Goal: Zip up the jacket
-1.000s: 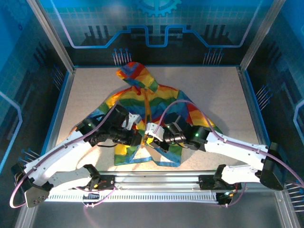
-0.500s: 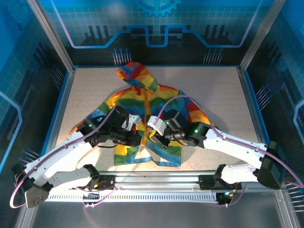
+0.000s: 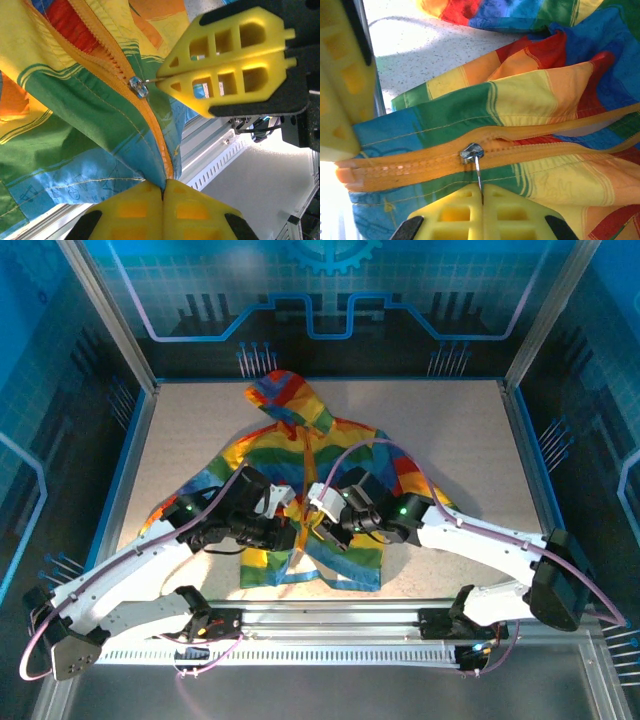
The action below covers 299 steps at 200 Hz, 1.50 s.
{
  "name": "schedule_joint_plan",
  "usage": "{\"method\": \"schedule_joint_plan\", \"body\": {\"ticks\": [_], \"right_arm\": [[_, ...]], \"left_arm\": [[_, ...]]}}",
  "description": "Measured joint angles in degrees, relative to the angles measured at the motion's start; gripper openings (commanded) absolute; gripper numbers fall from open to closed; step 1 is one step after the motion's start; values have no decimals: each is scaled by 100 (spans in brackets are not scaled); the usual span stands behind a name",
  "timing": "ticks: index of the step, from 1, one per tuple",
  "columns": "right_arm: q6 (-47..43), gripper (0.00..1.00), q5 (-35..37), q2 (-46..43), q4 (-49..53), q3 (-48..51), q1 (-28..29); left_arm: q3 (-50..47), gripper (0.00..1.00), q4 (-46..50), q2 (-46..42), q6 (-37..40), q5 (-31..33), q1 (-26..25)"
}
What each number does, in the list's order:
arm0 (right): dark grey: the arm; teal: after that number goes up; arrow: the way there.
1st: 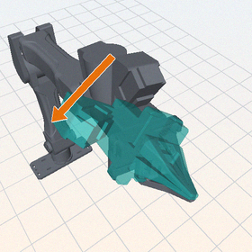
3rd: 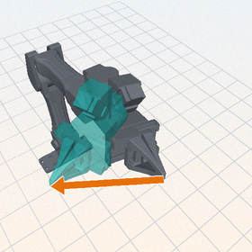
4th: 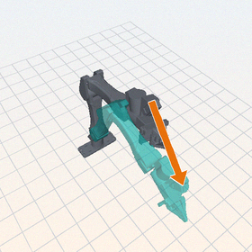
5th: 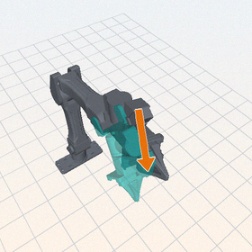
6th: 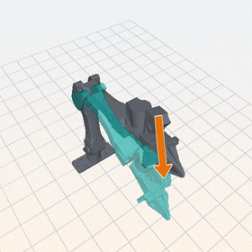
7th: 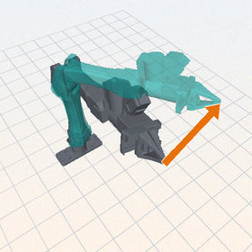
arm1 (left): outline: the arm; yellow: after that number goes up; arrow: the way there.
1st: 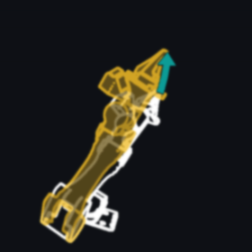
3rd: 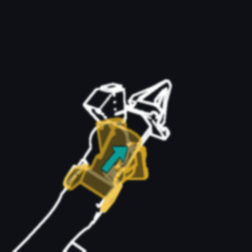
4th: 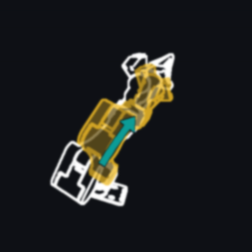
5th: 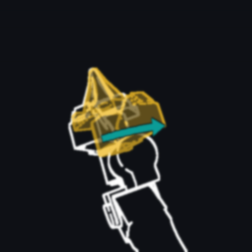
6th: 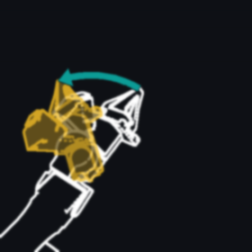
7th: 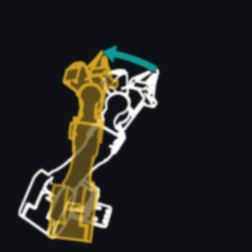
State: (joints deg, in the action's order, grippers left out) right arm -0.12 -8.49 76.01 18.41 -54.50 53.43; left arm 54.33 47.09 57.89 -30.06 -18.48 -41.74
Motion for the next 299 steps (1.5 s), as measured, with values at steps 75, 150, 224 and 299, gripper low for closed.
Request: {"method": "schedule_joint_plan", "body": {"ticks": [75, 150, 224, 299], "right_arm": [[170, 0, -11, 356, 0, -138, -280], [317, 0, -2, 789, 2, -411, -616], [310, 0, -17, 1659, 2, -1132, -1032], [291, 0, -101, 2535, 2, -1873, -1259]], "left_arm": [[-144, 0, -94, -87, -2, 24, 0], [-516, 0, -256, -367, -179, 177, 0], [-1093, 0, -715, -774, -717, 702, 0], [-1141, 0, -949, -896, -756, 951, 0]]}}
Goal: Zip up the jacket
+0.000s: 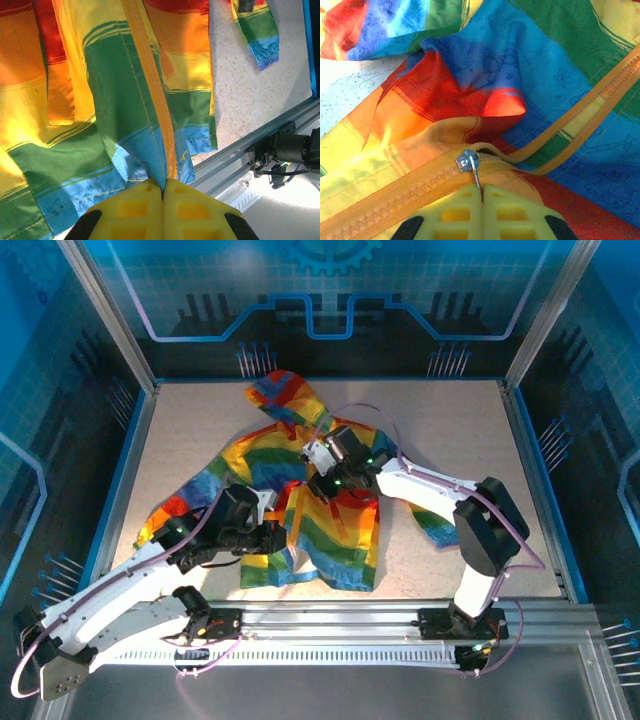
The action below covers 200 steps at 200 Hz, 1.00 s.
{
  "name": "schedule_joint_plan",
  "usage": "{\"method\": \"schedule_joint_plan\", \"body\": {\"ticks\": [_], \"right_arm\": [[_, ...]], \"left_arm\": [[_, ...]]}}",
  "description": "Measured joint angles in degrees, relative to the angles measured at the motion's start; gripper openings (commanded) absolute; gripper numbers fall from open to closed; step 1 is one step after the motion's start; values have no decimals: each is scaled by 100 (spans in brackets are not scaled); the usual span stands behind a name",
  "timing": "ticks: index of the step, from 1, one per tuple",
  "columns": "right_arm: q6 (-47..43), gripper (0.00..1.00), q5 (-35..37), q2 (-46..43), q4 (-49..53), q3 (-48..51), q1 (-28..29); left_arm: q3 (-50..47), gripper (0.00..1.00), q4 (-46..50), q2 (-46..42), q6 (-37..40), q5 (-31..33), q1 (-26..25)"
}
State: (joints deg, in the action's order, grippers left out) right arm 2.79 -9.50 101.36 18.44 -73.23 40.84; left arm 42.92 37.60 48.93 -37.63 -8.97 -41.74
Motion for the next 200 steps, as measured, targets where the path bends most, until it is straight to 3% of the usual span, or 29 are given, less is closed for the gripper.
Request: {"method": "schedule_joint_plan", "body": {"ticks": [200], "right_arm": [[-302, 0, -9, 1858, 455, -2157, -809]], "left_arm": [[-103, 0, -529, 170, -7, 107, 7]]}}
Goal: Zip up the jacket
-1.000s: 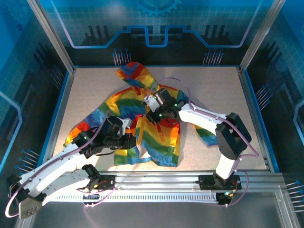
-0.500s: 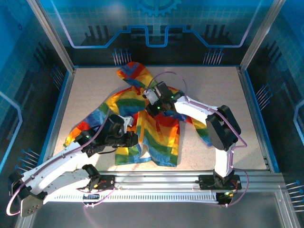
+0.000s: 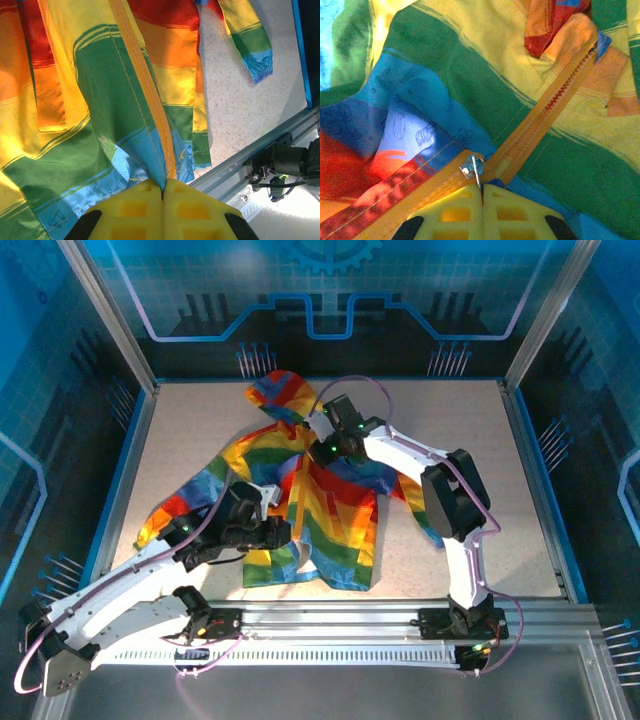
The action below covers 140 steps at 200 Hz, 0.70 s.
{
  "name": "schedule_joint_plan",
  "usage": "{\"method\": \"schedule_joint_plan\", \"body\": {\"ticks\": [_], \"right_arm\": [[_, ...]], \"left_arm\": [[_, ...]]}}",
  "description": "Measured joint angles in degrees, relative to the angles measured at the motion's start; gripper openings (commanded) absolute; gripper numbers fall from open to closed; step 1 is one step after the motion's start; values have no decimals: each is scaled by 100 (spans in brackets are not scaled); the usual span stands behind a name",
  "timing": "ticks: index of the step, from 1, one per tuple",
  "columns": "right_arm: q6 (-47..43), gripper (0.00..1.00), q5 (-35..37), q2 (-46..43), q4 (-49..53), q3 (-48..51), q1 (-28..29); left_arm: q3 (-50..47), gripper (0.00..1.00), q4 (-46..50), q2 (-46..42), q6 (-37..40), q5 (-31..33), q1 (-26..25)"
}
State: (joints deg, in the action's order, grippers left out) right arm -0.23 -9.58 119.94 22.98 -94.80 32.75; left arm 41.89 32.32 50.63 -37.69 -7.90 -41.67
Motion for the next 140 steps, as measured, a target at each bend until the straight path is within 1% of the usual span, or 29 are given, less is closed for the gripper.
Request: {"method": "schedule_joint_plan", "body": {"ticks": [42, 93, 140], "right_arm": [[-85, 0, -59, 481, 175, -717, -188], [-83, 0, -122, 1016, 341, -1626, -577], [-85, 0, -114, 1580, 518, -2682, -697]], "left_arm": [[-2, 0, -114, 74, -142, 66, 33], [-4, 0, -109, 39, -289, 68, 37], [-70, 0, -98, -153, -393, 63, 37]]}}
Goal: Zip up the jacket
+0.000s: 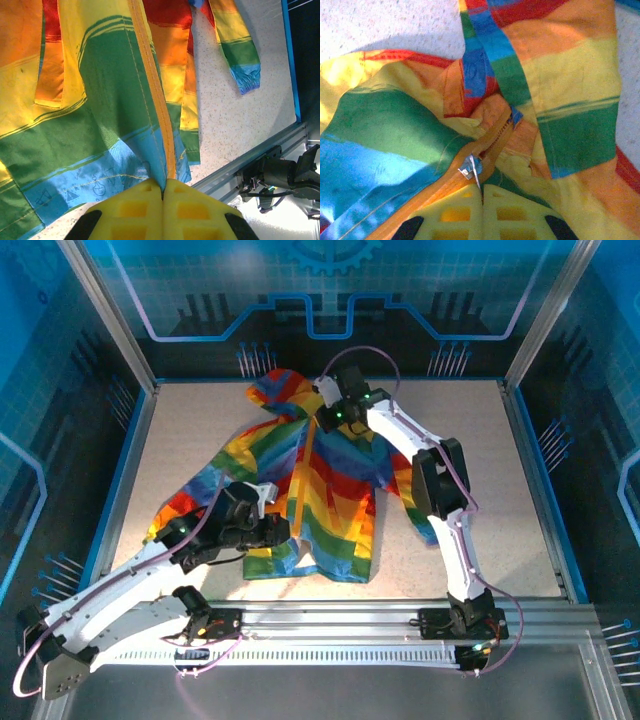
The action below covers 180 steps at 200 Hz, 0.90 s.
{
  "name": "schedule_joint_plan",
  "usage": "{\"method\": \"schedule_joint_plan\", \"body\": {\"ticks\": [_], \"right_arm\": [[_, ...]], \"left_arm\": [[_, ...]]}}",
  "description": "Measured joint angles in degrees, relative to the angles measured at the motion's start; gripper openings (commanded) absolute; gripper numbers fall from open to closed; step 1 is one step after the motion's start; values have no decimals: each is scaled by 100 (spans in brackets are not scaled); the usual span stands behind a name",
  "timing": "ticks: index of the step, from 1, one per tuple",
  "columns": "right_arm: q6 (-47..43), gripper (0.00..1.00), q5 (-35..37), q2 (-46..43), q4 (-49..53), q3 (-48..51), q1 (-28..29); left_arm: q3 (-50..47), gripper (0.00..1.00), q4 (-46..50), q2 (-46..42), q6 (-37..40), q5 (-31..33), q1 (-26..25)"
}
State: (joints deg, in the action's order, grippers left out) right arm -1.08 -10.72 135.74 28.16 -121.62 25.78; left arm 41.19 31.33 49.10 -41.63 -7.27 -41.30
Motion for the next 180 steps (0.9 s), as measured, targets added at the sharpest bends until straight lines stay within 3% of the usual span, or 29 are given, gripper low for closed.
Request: {"method": "schedule_joint_plan", "body": {"ticks": [88, 180], "right_arm": [[120, 0, -28, 988, 317, -1766, -345], [439, 0, -50, 1268, 90, -2059, -592]], "left_arm": [[-20, 0, 9, -177, -149, -24, 0], [-363, 0, 4, -107, -260, -227, 0]]}}
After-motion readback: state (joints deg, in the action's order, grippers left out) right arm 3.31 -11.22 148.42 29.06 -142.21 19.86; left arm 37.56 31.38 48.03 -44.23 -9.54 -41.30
